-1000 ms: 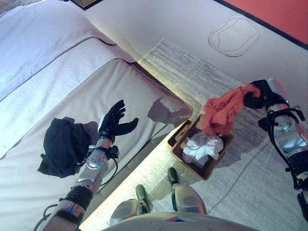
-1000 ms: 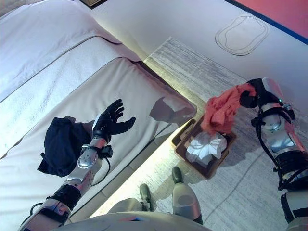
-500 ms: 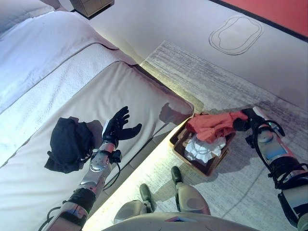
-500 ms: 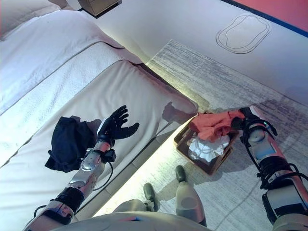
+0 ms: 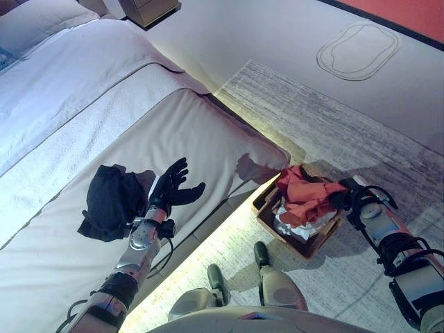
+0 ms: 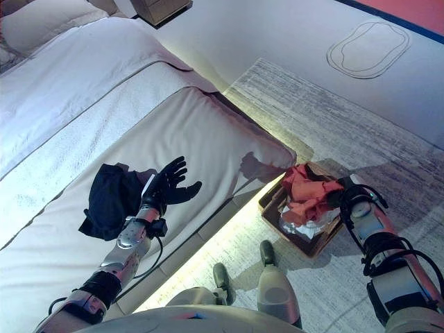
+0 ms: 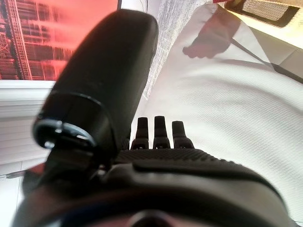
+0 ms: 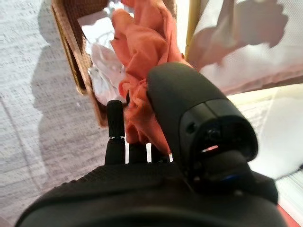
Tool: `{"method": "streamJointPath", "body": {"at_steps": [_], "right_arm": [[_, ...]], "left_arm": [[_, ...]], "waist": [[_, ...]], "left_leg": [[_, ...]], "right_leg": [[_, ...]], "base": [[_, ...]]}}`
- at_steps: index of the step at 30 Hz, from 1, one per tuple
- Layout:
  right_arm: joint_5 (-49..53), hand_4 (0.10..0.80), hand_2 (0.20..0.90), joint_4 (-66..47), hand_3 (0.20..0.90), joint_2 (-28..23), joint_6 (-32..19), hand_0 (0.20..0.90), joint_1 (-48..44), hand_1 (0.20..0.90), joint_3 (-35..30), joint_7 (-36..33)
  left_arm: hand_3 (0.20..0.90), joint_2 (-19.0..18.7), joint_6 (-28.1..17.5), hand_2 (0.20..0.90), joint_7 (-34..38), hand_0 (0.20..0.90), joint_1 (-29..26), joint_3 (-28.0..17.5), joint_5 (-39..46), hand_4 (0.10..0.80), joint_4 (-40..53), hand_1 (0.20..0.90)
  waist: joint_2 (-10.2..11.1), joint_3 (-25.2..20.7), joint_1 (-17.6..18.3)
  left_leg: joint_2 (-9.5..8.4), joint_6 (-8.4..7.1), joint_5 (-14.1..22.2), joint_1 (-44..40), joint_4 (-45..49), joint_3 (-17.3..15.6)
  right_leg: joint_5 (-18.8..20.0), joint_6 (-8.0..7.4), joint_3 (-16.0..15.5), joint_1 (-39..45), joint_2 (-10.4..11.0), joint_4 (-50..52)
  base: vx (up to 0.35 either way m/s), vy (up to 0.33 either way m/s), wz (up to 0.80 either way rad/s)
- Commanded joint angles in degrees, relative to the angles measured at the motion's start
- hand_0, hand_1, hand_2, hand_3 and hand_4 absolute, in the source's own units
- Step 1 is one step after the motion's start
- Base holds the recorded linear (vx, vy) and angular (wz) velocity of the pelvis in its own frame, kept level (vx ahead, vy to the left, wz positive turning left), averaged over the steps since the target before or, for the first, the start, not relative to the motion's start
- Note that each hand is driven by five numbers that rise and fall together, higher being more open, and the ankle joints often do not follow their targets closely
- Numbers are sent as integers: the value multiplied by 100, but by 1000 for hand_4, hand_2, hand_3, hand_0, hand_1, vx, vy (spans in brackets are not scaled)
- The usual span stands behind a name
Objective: Pick up the clothes from the bed and place them into the basket
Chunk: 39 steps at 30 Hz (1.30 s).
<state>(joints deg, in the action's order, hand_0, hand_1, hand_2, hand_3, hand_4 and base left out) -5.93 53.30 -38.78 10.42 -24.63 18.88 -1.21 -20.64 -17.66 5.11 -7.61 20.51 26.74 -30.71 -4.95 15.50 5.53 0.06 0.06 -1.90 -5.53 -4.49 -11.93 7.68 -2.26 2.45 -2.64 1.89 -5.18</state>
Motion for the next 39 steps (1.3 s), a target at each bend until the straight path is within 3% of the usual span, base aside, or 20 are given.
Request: {"method": "streamJointPath", "body": {"at_steps": [1, 8, 16, 20, 24, 32, 39], "right_arm": [[-155, 800, 900, 77, 900, -197, 31, 900, -467, 900, 71, -358], [-110, 800, 900, -27, 900, -251, 324, 900, -566, 900, 73, -491], [-327, 800, 900, -544, 900, -446, 856, 900, -981, 900, 167, -1115], [-402, 800, 900, -1275, 900, -528, 695, 900, -1591, 900, 371, -1948], [-666, 800, 900, -1897, 900, -537, 420, 900, -2196, 900, 586, -2240], [-840, 800, 900, -1726, 900, -484, 265, 900, -3722, 900, 1562, -1756], [-1114, 800, 900, -1280, 900, -474, 430, 900, -5174, 900, 2736, -1803]], "left_arm": [[900, -68, -513, 900, 10, 900, -268, 77, -225, 800, 143, 900], [900, -65, -528, 900, 81, 900, -316, 62, -207, 800, 120, 900], [900, -73, -506, 900, 221, 900, -276, 29, -120, 800, 115, 900], [900, 4, -578, 900, 421, 900, -260, 31, -72, 800, 46, 900], [900, 44, -586, 900, 538, 900, -135, -4, -88, 800, -20, 900], [900, -54, -415, 900, 573, 900, 5, 88, -280, 800, -124, 900], [900, -355, -623, 900, 500, 900, 34, 293, -244, 800, 109, 900]], "waist": [[213, -266, -83], [246, -245, -106], [284, -247, -216], [298, -245, -378], [361, -280, -647], [405, -33, -1331], [207, 811, -2083]], "left_leg": [[-91, 17, 619, 335, 721, 234], [-93, 21, 603, 314, 687, 297], [-103, -8, 503, 270, 516, 490], [-154, -24, 467, 270, 478, 711], [-219, -43, 472, 382, 606, 957], [-366, -112, 383, 919, 1039, 1449], [-557, -97, 268, 2004, 1893, 1930]], "right_leg": [[-323, -176, -41, -137, 163, 660], [-331, -157, -49, -111, 144, 667], [-340, -124, -146, -33, 133, 633], [-395, -72, -261, 31, 144, 641], [-552, 4, -536, 64, 178, 774], [-783, 182, -1259, -38, 340, 1040], [-1241, 367, -2016, -844, 518, 2154]], "base": [[0, 0, 0], [0, 0, 0], [-2, 0, 7], [2, 17, 14], [13, -8, 25], [-41, 13, 45], [-169, 30, 49]]}}
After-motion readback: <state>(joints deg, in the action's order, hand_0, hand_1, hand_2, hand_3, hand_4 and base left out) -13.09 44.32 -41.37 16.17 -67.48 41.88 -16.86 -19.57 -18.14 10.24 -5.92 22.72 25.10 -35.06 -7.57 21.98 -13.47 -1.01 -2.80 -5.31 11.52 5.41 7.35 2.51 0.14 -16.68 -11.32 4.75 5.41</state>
